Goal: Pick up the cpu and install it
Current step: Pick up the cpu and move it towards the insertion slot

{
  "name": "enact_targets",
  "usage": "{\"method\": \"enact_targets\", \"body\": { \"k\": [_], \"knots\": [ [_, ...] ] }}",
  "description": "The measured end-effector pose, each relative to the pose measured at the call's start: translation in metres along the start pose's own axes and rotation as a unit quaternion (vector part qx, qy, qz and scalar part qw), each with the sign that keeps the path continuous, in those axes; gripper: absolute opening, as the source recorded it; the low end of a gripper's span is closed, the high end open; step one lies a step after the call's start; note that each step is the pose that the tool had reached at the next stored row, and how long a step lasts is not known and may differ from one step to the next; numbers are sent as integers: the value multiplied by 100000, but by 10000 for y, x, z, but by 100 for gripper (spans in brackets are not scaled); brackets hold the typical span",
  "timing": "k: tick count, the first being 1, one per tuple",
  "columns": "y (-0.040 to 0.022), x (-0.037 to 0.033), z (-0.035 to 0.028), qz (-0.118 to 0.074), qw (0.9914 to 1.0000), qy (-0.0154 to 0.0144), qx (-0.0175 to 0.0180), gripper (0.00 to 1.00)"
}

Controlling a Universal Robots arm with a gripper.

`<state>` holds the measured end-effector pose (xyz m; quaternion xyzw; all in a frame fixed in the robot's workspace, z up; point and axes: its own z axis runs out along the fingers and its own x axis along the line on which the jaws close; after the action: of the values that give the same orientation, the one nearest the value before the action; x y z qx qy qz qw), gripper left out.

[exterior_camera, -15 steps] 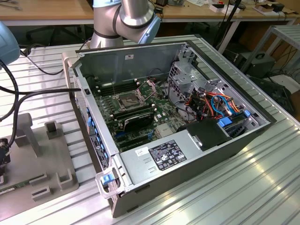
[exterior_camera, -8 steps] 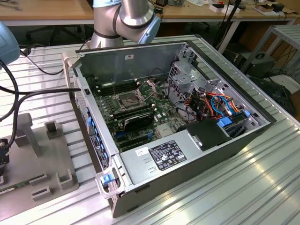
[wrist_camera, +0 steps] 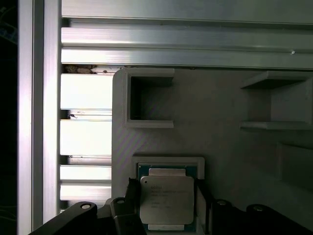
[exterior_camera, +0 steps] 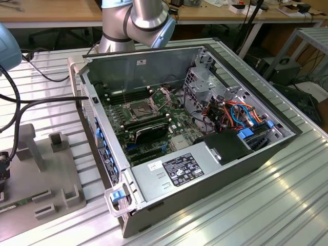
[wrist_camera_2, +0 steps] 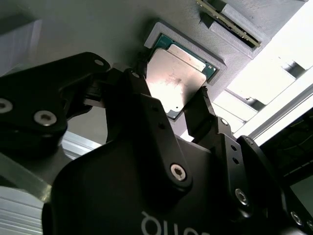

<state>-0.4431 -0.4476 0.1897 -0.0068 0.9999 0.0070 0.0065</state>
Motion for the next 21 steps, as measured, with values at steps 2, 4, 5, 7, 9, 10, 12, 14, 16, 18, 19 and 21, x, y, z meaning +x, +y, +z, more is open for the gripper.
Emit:
{"method": "enact_targets", "body": {
  "k": [2, 4, 5, 7, 9, 10, 12, 14, 16, 18, 19, 21],
  "knots": [
    [0, 0, -12, 1, 100000, 21, 11, 55],
    [1, -1, -54, -1, 100000, 8, 3, 55],
    [1, -1, -75, 1, 100000, 8, 4, 55],
    [2, -2, -141, 0, 100000, 2, 1, 55],
    [3, -3, -193, -1, 100000, 4, 15, 55],
    [3, -3, -211, -2, 100000, 7, 20, 55],
    [3, -3, -246, 0, 100000, 6, 18, 55],
    [4, -4, -256, 0, 100000, -6, 12, 55],
    [4, -4, -256, -1, 100000, -13, 11, 55],
    [4, -4, -259, -3, 100000, 1, 17, 55],
    [4, -3, -259, 0, 100000, 2, 18, 55],
    [4, -3, -260, -2, 100000, 4, 20, 55]
  ]
}}
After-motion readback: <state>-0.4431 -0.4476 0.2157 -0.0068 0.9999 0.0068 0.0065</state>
